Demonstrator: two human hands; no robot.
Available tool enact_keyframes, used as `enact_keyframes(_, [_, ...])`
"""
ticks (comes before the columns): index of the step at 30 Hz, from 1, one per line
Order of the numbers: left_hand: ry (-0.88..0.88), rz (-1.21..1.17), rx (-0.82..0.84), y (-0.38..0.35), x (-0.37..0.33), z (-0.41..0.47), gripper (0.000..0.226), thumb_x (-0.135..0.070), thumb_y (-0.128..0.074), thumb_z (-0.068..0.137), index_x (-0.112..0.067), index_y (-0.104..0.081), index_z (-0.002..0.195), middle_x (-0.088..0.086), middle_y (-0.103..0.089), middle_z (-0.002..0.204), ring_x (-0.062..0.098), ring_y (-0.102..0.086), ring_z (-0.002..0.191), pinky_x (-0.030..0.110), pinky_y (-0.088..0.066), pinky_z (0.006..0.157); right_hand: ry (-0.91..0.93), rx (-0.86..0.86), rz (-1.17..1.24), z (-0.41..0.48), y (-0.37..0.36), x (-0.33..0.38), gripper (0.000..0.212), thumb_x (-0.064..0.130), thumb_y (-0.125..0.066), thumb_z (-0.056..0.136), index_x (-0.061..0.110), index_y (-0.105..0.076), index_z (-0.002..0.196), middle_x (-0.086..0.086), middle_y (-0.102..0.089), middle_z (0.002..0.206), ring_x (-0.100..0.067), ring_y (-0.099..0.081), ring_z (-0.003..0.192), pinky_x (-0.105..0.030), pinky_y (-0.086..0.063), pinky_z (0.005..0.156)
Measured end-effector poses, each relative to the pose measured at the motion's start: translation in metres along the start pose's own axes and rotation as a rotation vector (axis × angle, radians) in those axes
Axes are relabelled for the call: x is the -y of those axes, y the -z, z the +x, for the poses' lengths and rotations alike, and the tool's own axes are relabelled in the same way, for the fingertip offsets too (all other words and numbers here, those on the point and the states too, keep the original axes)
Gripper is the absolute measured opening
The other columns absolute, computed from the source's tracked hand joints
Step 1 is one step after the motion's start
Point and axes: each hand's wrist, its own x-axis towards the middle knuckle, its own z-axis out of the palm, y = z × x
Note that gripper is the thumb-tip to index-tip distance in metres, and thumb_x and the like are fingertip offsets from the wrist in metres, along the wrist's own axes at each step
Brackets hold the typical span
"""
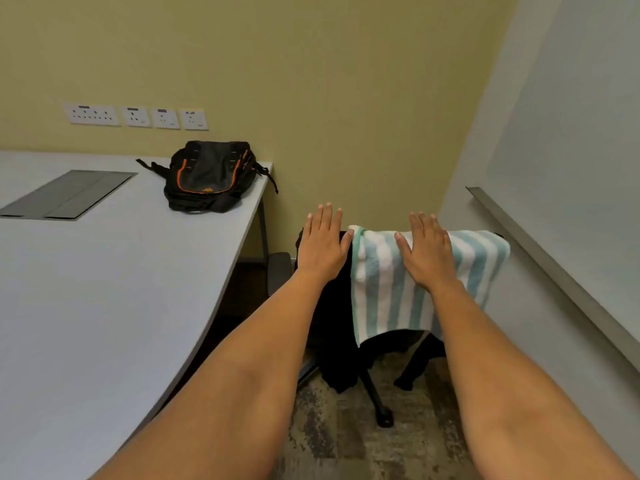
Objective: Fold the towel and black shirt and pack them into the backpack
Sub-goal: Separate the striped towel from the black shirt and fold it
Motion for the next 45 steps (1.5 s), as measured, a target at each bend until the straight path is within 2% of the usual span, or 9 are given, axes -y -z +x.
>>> enact_keyframes(3, [0.075,0.005,0.043,-0.011,-0.01,0.013,0.058,-0.042,-0.019,0.102,-0.012,-0.015,0.151,0.009,-0.01,0.159,0.021,-0.003,0.148,0.036,0.002,0.12,-0.011,0.02,0.008,0.013,0.001,-0.018,0.059,0.045,-0.027,0.1,0.013,-0.025,0.149,-0.009,-0.023,0.156,-0.025,-0.015,0.146,-0.039,-0.011,0.118])
enact_keyframes(8, [0.224,0.038,0.042,-0.016,-0.017,0.027,0.056,-0.044,-0.024,0.1,-0.009,-0.04,0.141,0.011,-0.043,0.145,0.025,-0.032,0.138,0.041,-0.007,0.118,0.005,0.116,-0.041,0.031,0.005,-0.024,0.056,0.05,-0.027,0.099,0.016,-0.044,0.139,-0.008,-0.046,0.144,-0.027,-0.041,0.132,-0.042,-0.028,0.109])
enact_keyframes(13, [0.308,0.125,0.241,-0.008,-0.02,0.04,0.071,-0.061,-0.02,0.094,-0.007,-0.057,0.123,0.012,-0.059,0.124,0.029,-0.047,0.124,0.042,-0.014,0.115,-0.004,0.268,-0.069,0.041,0.009,-0.026,0.059,0.058,-0.028,0.096,0.02,-0.051,0.135,-0.006,-0.051,0.14,-0.028,-0.045,0.129,-0.041,-0.032,0.106])
enact_keyframes(18, [0.361,0.077,0.31,-0.002,-0.021,0.051,0.061,-0.058,-0.03,0.092,-0.011,-0.069,0.093,0.005,-0.059,0.081,0.027,-0.057,0.1,0.039,-0.025,0.106,-0.065,0.351,-0.02,0.05,0.015,-0.021,0.043,0.05,-0.042,0.093,0.03,-0.057,0.128,-0.002,-0.056,0.135,-0.027,-0.05,0.124,-0.036,-0.038,0.1])
enact_keyframes(24, [0.358,-0.069,0.223,-0.003,-0.02,0.05,0.038,-0.041,-0.045,0.093,-0.018,-0.071,0.107,0.008,-0.067,0.106,0.028,-0.057,0.102,0.034,-0.032,0.099,-0.162,0.222,0.106,0.054,0.005,-0.022,0.024,0.03,-0.053,0.091,0.029,-0.068,0.109,-0.002,-0.066,0.118,-0.026,-0.057,0.109,-0.03,-0.044,0.081])
enact_keyframes(31, [0.394,-0.192,-0.004,-0.007,-0.032,0.039,0.027,-0.022,-0.05,0.093,-0.015,-0.072,0.105,0.012,-0.07,0.098,0.032,-0.062,0.091,0.033,-0.049,0.073,-0.173,0.129,0.086,0.056,0.0,-0.016,0.029,0.027,-0.041,0.1,0.016,-0.062,0.116,-0.013,-0.062,0.119,-0.034,-0.056,0.109,-0.035,-0.044,0.083])
enact_keyframes(37, [0.553,-0.567,-0.207,0.005,-0.048,0.039,0.031,-0.032,-0.047,0.097,-0.016,-0.067,0.114,0.009,-0.068,0.109,0.03,-0.06,0.101,0.032,-0.044,0.077,-0.152,-0.071,0.202,0.055,0.006,-0.006,0.03,0.024,-0.034,0.102,0.006,-0.056,0.113,-0.015,-0.058,0.12,-0.036,-0.054,0.106,-0.037,-0.041,0.081])
enact_keyframes(42, [0.715,-1.124,-0.34,0.032,-0.06,0.047,0.031,-0.028,-0.05,0.097,-0.008,-0.066,0.114,0.008,-0.066,0.109,0.019,-0.053,0.088,0.026,-0.037,0.075,-0.146,-0.195,0.349,0.063,0.029,0.025,0.03,0.025,-0.033,0.103,0.008,-0.053,0.116,-0.012,-0.055,0.123,-0.034,-0.052,0.109,-0.037,-0.038,0.078])
enact_keyframes(45, [0.746,-1.299,-0.401,0.058,-0.054,0.052,0.029,-0.024,-0.053,0.095,-0.004,-0.066,0.113,0.006,-0.064,0.101,0.015,-0.052,0.084,0.024,-0.04,0.072,-0.121,-0.266,0.468,0.068,0.041,0.05,0.03,0.026,-0.034,0.102,0.008,-0.054,0.116,-0.009,-0.056,0.123,-0.031,-0.052,0.109,-0.034,-0.036,0.077])
